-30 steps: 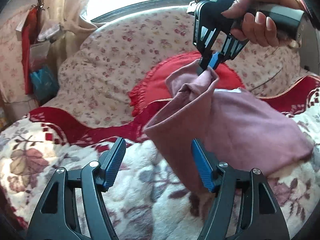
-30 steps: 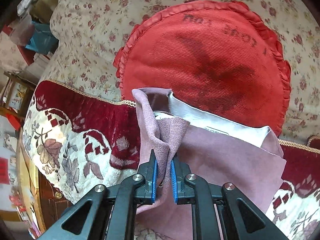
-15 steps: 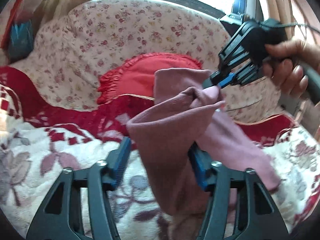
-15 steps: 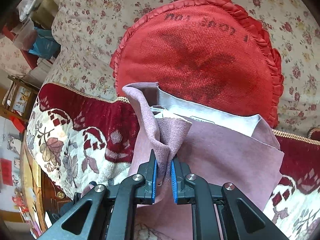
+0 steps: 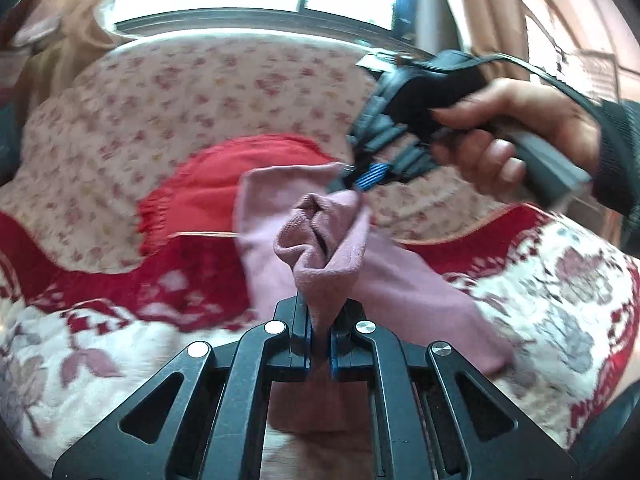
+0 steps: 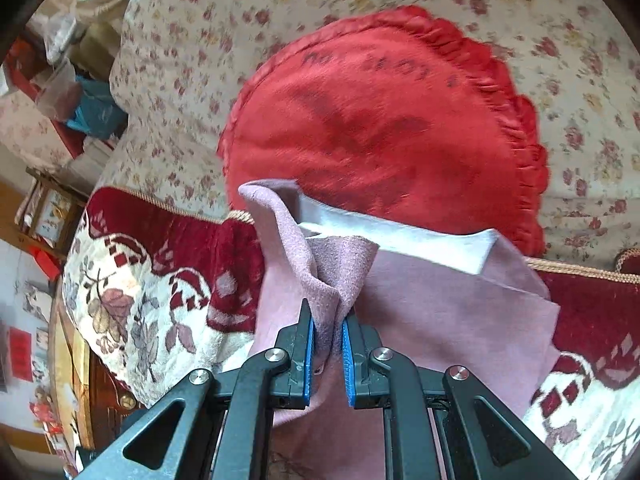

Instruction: Fold small clothes

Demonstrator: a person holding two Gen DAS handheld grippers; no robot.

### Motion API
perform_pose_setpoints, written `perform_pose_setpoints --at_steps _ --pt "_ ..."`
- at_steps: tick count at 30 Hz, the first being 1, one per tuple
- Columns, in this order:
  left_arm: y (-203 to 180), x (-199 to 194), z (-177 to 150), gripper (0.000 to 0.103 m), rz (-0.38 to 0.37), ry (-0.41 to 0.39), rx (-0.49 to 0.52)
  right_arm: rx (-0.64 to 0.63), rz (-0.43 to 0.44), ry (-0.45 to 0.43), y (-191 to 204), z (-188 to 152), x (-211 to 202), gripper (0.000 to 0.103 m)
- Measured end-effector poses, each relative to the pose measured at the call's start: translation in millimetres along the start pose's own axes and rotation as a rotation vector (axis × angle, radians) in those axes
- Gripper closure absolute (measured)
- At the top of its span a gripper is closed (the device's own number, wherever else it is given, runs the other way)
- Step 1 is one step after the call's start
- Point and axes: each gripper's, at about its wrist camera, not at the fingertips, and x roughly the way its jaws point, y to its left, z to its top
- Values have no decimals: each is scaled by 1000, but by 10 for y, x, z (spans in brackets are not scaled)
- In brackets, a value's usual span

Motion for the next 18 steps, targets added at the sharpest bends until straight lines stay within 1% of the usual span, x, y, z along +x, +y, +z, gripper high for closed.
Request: perform_pose_setpoints --at_steps 4,6,9,12,14,17,18 --pt "-449 178 -33 98 -92 49 42 24 -5 -10 -339 -37 -88 92" --pt "-626 270 -42 98 -125 70 51 34 -14 -13 -532 -85 -116 92" --pt "-886 445 -71 98 -176 123 54 56 -32 -8 -861 -183 -127 92" --pt "-1066 577 -139 98 -202 161 63 69 -63 5 -1131 -296 -91 92" --pt "-1135 666 -188 99 -206 190 69 83 -73 11 -1307 -364 -44 92" --pt "-1262 865 -328 98 -215 276 87 82 -92 11 -1472 -455 54 92" --pt "-1286 899 -358 98 -205 294 96 87 -104 6 -1535 -485 106 92"
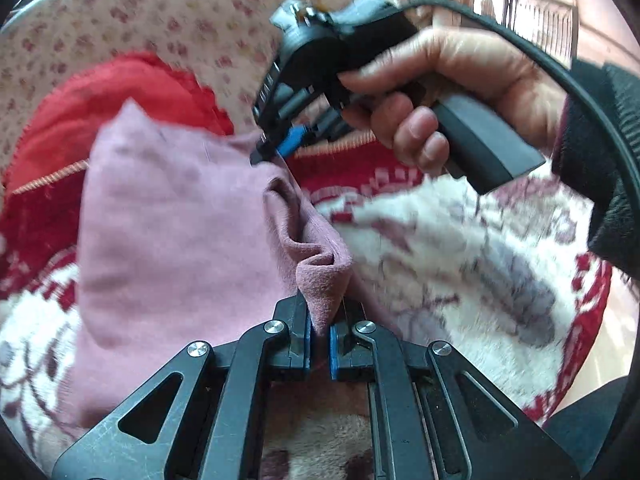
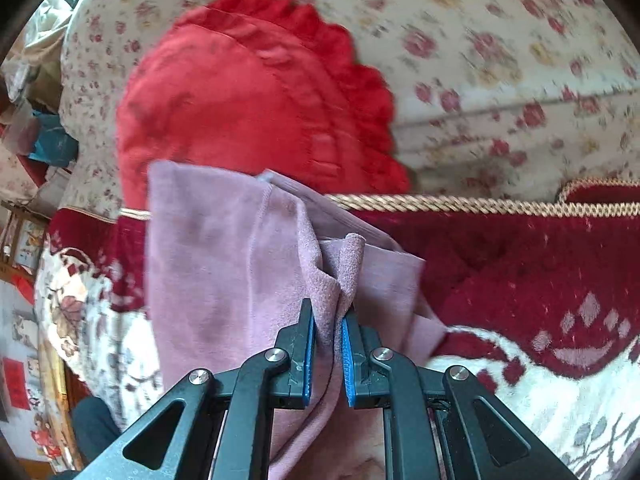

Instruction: Fold small clothes

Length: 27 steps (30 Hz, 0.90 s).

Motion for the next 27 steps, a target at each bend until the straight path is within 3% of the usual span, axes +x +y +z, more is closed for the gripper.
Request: perform_pose_setpoints --at_steps 4,9,10,15,17,19,21,23,24,27 --pt "-49 18 -5 84 -51 51 8 53 18 -49 -222 -96 88 88" --pt "38 -308 -186 83 -230 96 45 180 -9 -216 -497 -318 -238 88" --pt "101 -402 -203 83 -235 95 43 178 -11 -254 -492 -404 -354 88" --pt "678 -822 -91 83 -129 12 -42 -39 76 -402 2 -941 -801 88" --pt "896 -778 14 83 -86 6 -77 -127 118 -435 292 -1136 -844 88" --pt "1080 -588 25 83 -104 58 -144 -193 126 -437 569 -1240 -749 88" --pt "1149 -368 -76 83 -130 137 -199 -240 96 -384 676 -1279 -528 88" --pt "1147 -333 -153 83 -129 128 -200 -202 -49 -298 571 -1300 -169 88" --pt "1140 -357 -171 83 -127 113 -197 -169 -54 -263 466 -1328 -17 90" --pt "1163 -358 -150 81 -132 125 -205 -173 4 -295 368 -1359 -42 91"
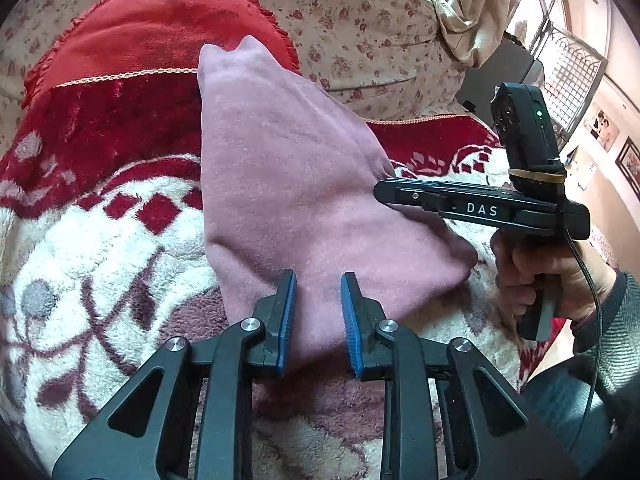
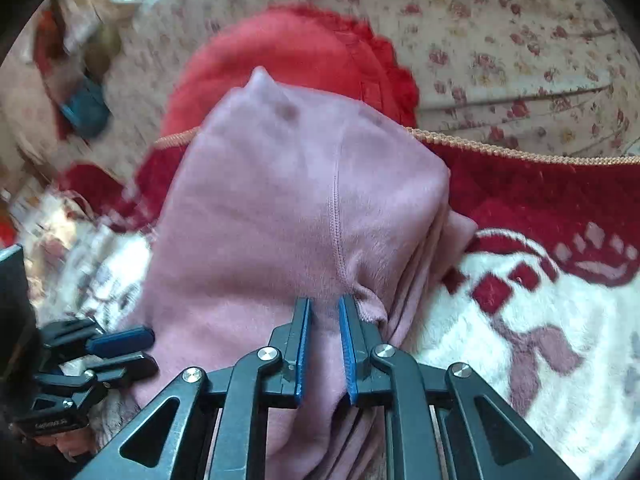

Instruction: Fold small clothes

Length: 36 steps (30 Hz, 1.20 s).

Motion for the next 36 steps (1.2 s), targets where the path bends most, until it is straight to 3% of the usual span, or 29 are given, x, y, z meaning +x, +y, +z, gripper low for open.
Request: perform_pose_setpoints --at_steps 4,7,11,16,19,23,25,27,29,32,36 --pt "38 -93 214 81 8 -36 -18 9 7 -19 17 -31 17 86" --pt "120 -88 672 81 55 -89 -11 2 22 -6 82 -3 27 71" --pt "248 225 1361 81 76 -98 -26 -37 -33 12 194 4 29 70" --pt "340 659 1717 81 71 -70 -43 -13 -28 28 180 20 45 69" --pt "463 1016 1719 81 167 26 -36 -12 -22 37 169 25 55 69" --pt "469 1004 1720 81 169 -1 -28 -22 -18 49 178 33 67 68" --pt "414 880 1740 81 162 -18 -16 -19 -1 51 178 40 68 62" --pt "365 673 1726 81 154 -53 -7 -39 36 56 208 41 75 45" --pt "323 417 1654 78 137 -78 -1 -73 52 57 268 28 77 38" --pt "285 113 1366 67 138 -75 17 -107 21 51 351 12 8 41" --pt "286 -198 783 66 100 -33 3 -76 22 3 430 -98 -296 47"
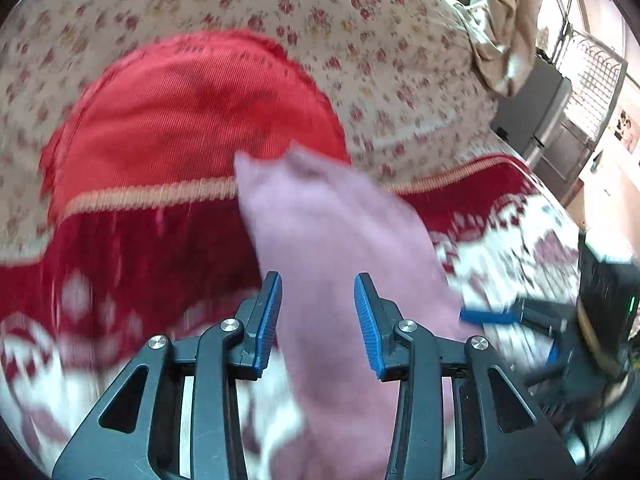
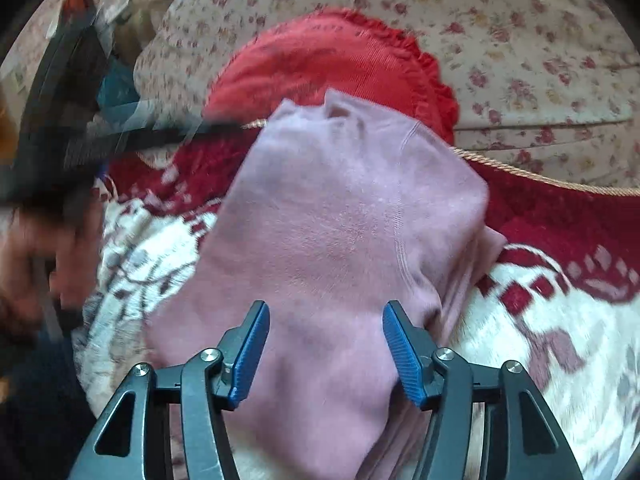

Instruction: Fold small clothes

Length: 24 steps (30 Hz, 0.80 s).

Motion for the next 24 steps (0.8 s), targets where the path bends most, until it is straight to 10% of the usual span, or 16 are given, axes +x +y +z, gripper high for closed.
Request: perform_pose_setpoints --at_steps 10,18,21,24 --pt "-228 100 -846 66 -88 101 -32 -12 -15 83 98 -506 13 55" --pt "-115 -308 -336 65 -33 41 -138 252 59 -131 -337 -445 -508 55" --pt "18 -373 -61 39 -11 -27 -173 443 33 -187 -688 -501 -542 54" --pt "158 -143 8 38 -38 -20 -213 594 68 -179 -929 -547 -388 54"
